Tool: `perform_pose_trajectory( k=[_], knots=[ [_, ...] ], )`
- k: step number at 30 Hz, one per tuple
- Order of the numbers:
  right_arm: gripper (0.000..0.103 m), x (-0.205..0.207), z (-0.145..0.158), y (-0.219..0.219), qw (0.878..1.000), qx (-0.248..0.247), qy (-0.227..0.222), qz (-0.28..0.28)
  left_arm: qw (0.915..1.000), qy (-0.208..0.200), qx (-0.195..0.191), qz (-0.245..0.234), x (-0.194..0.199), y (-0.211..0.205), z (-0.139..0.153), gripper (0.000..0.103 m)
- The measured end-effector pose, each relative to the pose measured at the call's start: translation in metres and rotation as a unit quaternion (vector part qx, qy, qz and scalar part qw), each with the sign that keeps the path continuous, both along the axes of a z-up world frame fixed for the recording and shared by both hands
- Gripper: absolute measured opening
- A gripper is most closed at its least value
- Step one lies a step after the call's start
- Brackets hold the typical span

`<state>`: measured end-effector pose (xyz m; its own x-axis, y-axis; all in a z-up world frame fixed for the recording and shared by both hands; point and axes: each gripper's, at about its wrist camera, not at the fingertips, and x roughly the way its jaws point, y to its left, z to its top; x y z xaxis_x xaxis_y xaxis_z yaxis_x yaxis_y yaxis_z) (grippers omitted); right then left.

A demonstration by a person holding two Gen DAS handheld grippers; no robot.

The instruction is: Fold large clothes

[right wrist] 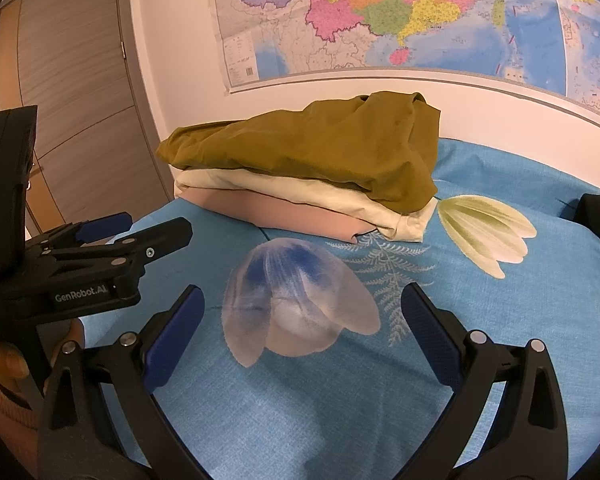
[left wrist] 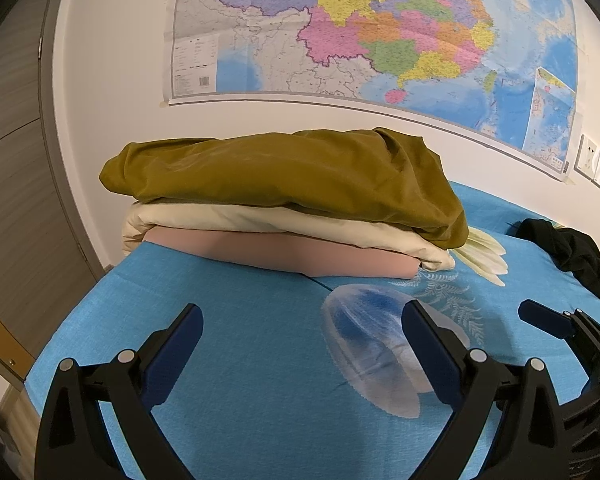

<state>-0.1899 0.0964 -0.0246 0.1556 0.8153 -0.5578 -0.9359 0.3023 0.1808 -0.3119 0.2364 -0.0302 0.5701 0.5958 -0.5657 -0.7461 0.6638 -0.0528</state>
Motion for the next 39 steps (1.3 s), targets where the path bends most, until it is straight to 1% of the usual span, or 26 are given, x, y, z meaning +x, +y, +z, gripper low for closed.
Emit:
perform_pose_trajectory(
  k=[39],
  knots=[
    [0.097, 0.0047, 0.0002, -0.0026, 1.000, 0.006, 0.002, -0.001, 1.0000, 0.003, 0.003, -0.009, 0.0072, -0.0003, -0.0021, 0.096]
  ],
)
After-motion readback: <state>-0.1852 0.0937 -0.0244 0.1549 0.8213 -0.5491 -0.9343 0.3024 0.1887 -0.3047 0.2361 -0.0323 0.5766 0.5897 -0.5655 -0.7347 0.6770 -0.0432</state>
